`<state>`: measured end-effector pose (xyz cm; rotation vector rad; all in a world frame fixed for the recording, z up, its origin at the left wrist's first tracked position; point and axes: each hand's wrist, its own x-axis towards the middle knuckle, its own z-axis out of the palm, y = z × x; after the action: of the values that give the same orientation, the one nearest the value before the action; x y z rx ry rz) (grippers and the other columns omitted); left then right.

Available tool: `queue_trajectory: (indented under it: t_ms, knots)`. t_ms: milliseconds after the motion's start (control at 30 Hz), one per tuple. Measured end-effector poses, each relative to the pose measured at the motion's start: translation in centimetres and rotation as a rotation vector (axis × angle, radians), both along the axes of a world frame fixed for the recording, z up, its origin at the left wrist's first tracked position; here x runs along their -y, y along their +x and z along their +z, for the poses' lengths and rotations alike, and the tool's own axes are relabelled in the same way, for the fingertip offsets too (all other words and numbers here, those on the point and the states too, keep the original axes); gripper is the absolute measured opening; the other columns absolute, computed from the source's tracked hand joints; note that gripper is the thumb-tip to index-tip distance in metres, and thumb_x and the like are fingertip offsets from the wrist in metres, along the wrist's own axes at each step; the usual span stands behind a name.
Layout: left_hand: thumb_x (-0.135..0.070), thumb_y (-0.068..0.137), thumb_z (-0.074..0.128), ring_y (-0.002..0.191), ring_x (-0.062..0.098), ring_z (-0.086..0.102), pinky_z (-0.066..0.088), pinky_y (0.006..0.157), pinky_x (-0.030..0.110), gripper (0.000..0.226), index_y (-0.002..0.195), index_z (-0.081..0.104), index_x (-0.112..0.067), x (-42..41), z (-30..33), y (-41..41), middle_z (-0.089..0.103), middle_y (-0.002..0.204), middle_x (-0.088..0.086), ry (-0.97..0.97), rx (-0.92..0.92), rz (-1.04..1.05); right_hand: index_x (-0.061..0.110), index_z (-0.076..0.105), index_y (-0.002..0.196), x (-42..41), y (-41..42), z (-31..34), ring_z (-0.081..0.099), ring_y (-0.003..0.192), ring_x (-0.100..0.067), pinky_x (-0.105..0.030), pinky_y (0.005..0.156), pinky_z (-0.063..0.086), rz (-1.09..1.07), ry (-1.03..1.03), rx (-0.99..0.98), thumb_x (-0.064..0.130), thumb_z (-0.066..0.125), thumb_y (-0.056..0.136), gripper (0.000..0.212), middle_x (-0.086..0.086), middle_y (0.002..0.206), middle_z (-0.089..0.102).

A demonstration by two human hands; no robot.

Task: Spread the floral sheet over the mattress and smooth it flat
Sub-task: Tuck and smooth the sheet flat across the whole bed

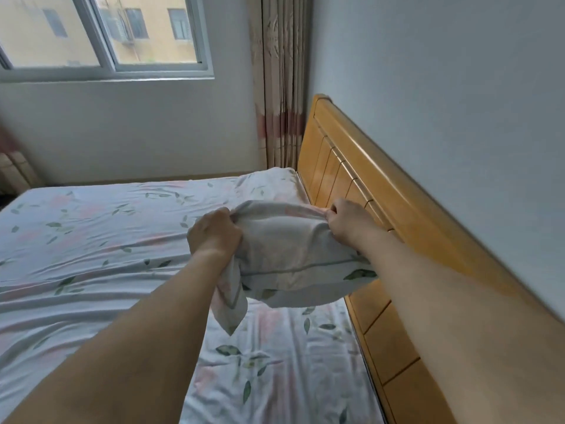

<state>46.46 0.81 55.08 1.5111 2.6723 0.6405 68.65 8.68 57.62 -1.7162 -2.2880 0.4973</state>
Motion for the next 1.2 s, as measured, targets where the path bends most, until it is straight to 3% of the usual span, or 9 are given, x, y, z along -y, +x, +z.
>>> queue_trajectory:
  t_ms: [200, 333, 400, 567, 733, 833, 933, 1033, 1200]
  knots:
    - [-0.016, 0.089, 0.041, 0.101, 0.033, 0.06, 0.047, 0.079, 0.037, 0.019, 0.098, 0.058, -0.016, 0.8, -19.3, 2.8, 0.064, 0.107, 0.014, -0.258, 0.152, -0.023, 0.019, 0.044, 0.134, 0.1, 3.4, -20.7, 0.057, 0.104, -0.034, -0.035, 0.078, 0.046, -0.074, -0.176, 0.075, 0.024, 0.038, 0.097, 0.038, -0.013, 0.125, 0.056]
    - [-0.016, 0.091, 0.042, 0.107, 0.031, 0.059, 0.045, 0.085, 0.036, 0.025, 0.109, 0.058, -0.015, 5.8, -35.4, 5.6, 0.063, 0.117, 0.012, -0.644, 0.356, 0.031, 0.008, 0.048, 0.096, 4.8, 6.6, -37.0, 0.054, 0.096, -0.033, -0.037, 0.082, 0.045, -0.139, -0.66, 0.179, 0.017, 0.039, 0.096, 0.013, -0.02, 0.102, 0.056]
    - [-0.014, 0.09, 0.041, 0.107, 0.033, 0.057, 0.045, 0.084, 0.036, 0.023, 0.107, 0.055, -0.013, 8.1, -40.8, 6.9, 0.061, 0.118, 0.014, -0.68, 0.497, 0.095, -0.003, 0.049, 0.089, 7.5, 7.3, -42.4, 0.05, 0.095, -0.031, -0.037, 0.089, 0.044, -0.278, -0.792, 0.19, 0.017, 0.044, 0.095, 0.021, -0.025, 0.096, 0.053]
    - [-0.049, 0.065, 0.062, 0.115, 0.036, 0.053, 0.044, 0.097, 0.043, 0.082, 0.132, 0.047, -0.004, 11.1, -51.8, 7.8, 0.053, 0.131, 0.018, -0.42, 1.107, 0.588, 0.013, 0.055, 0.109, 11.2, 10.5, -57.1, 0.058, 0.102, -0.034, -0.044, 0.087, 0.052, -1.231, -0.822, -0.546, 0.041, 0.062, 0.072, 0.047, -0.012, 0.116, 0.059]
    - [-0.067, 0.082, 0.054, 0.116, 0.025, 0.055, 0.041, 0.102, 0.042, 0.067, 0.128, 0.054, -0.019, 12.5, -58.1, 8.8, 0.058, 0.128, 0.005, -0.231, 1.602, 0.683, 0.014, 0.065, 0.084, 12.7, 9.6, -58.1, 0.061, 0.076, -0.024, -0.029, 0.059, 0.048, -1.429, -1.0, -1.095, 0.02, 0.042, 0.09, 0.024, -0.004, 0.073, 0.073]
    - [-0.061, 0.091, 0.043, 0.108, 0.027, 0.061, 0.047, 0.098, 0.043, 0.057, 0.122, 0.063, -0.018, 12.4, -58.1, 8.9, 0.067, 0.116, 0.008, -0.068, 1.646, 0.743, 0.015, 0.067, 0.087, 13.5, 9.3, -58.1, 0.062, 0.08, -0.024, -0.034, 0.067, 0.05, -1.469, -1.016, -1.193, 0.022, 0.041, 0.094, 0.028, -0.006, 0.072, 0.072]
    - [-0.039, 0.094, 0.044, 0.093, 0.026, 0.064, 0.052, 0.083, 0.038, 0.04, 0.106, 0.07, -0.012, 11.8, -56.6, 8.0, 0.071, 0.099, 0.01, -0.163, 1.587, 0.737, 0.016, 0.068, 0.084, 14.1, 8.7, -57.5, 0.062, 0.08, -0.026, -0.033, 0.075, 0.049, -1.493, -1.067, -1.217, 0.028, 0.046, 0.09, 0.026, -0.007, 0.073, 0.072]
    - [-0.027, 0.091, 0.047, 0.101, 0.031, 0.065, 0.051, 0.093, 0.044, 0.036, 0.108, 0.071, -0.008, 11.6, -54.5, 7.0, 0.072, 0.103, 0.014, -0.278, 1.66, 0.635, 0.017, 0.067, 0.079, 14.7, 7.3, -56.3, 0.061, 0.083, -0.028, -0.039, 0.095, 0.045, -1.505, -1.093, -1.304, 0.029, 0.049, 0.087, 0.024, -0.007, 0.085, 0.07]
    - [-0.012, 0.087, 0.049, 0.102, 0.031, 0.064, 0.048, 0.091, 0.041, 0.036, 0.119, 0.065, -0.007, 12.9, -52.2, 5.0, 0.07, 0.111, 0.014, -0.261, 1.725, 0.456, 0.016, 0.071, 0.086, 16.0, 5.1, -56.1, 0.064, 0.087, -0.027, -0.041, 0.096, 0.048, -1.455, -1.096, -1.466, 0.027, 0.053, 0.089, 0.021, -0.007, 0.077, 0.074]
